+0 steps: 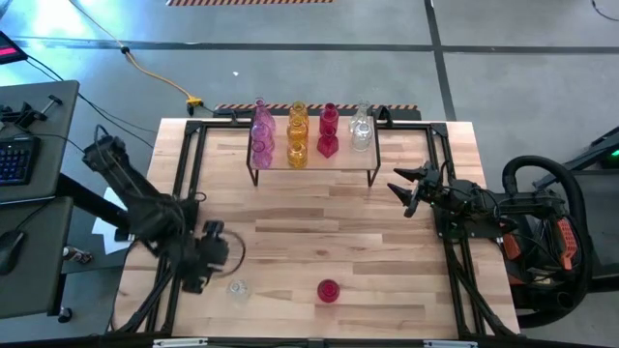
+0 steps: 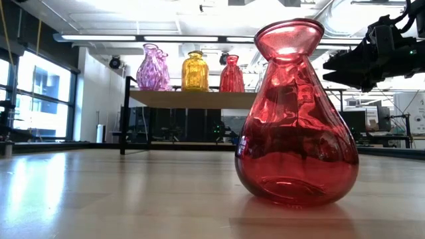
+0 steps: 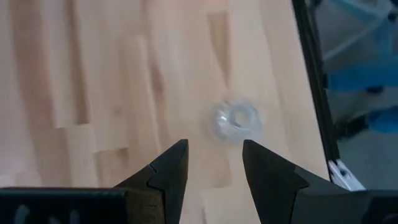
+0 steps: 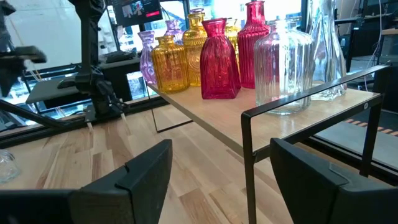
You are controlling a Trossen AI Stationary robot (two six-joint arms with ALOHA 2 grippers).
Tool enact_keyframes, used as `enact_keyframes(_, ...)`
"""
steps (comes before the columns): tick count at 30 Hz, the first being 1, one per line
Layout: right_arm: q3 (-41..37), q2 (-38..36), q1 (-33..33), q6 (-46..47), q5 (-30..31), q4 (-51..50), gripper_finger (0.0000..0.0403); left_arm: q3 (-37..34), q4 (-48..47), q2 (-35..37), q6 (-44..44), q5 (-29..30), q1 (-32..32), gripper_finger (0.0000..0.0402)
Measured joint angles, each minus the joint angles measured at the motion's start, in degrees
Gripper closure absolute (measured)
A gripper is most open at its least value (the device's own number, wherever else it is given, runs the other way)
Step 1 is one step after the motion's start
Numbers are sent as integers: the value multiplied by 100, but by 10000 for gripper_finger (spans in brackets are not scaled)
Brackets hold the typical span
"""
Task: Sort vases onto shelf
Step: Put the transparent vase on the shelf and align it with the other transparent vases
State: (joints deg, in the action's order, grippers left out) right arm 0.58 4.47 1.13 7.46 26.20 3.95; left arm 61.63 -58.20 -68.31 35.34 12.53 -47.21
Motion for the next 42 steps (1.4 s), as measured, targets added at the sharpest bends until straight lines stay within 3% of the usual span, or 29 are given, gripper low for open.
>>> enact_keyframes(7, -1, 2, 1, 0, 0, -1, 148, -2, 409, -595, 156, 299, -767, 257)
enact_keyframes(13, -1, 0, 1, 0, 0, -1, 148, -2, 986, -1058, 261, 392, -852, 257)
enact_keyframes(20, -2, 0, 2, 0, -2, 0, 148, -2, 1301, -1428, 813, 1120, -1056, 257)
enact_keyframes(27, -2, 1, 1, 0, 0, -1, 148, -30, 1198, -1482, 1036, 1201, -1220, 257)
enact_keyframes(31, -2, 0, 2, 0, 0, -1, 148, -372, 1586, -1464, 1283, 1268, -1262, 257)
enact_keyframes(35, -2, 0, 1, 0, 0, -2, 148, -770, 2198, -1403, 1465, 1536, -1377, 257)
enact_keyframes(42, -2, 0, 0, 0, 0, -2, 148, -980, 2342, -1390, 1684, 2206, -1525, 257)
